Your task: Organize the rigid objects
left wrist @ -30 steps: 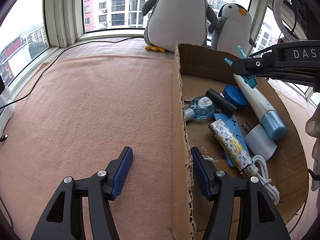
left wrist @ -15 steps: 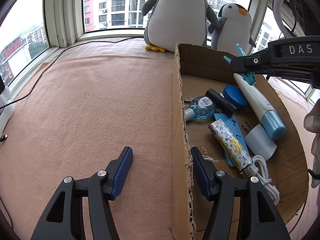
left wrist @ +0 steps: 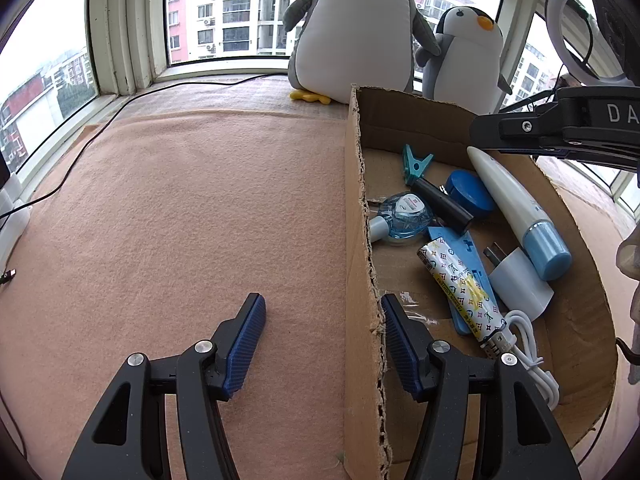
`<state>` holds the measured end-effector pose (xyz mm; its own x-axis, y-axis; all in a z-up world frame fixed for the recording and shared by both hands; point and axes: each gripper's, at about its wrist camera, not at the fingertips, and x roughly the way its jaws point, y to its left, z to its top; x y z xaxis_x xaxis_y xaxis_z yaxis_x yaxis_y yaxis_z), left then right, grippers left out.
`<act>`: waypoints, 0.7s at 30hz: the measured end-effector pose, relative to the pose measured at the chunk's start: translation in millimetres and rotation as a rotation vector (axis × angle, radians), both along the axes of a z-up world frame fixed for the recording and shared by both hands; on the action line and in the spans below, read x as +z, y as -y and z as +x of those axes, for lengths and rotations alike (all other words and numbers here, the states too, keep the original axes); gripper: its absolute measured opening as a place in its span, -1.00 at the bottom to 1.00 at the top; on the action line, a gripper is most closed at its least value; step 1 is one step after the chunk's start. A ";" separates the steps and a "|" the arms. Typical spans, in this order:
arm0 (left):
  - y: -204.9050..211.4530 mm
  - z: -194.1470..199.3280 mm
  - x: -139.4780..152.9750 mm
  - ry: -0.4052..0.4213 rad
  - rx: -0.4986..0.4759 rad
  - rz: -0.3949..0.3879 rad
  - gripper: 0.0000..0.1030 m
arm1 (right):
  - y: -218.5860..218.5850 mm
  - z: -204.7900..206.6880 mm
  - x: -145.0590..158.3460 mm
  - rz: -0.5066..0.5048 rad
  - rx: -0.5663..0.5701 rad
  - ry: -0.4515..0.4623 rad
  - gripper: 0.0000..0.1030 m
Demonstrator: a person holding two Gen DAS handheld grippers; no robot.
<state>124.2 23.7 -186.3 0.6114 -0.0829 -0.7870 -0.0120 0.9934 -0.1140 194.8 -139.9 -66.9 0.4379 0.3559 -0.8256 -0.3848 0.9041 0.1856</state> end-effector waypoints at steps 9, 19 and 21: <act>0.6 -0.6 1.2 0.000 -0.001 0.009 0.24 | 15.8 -23.6 11.6 0.000 -0.011 0.028 -0.17; 2.5 -8.0 19.6 0.040 0.001 0.049 0.23 | 45.0 -67.8 40.2 0.036 -0.075 0.119 0.29; 2.8 -11.0 27.1 0.057 0.002 0.057 0.25 | 51.9 -77.1 46.1 0.041 -0.096 0.143 0.30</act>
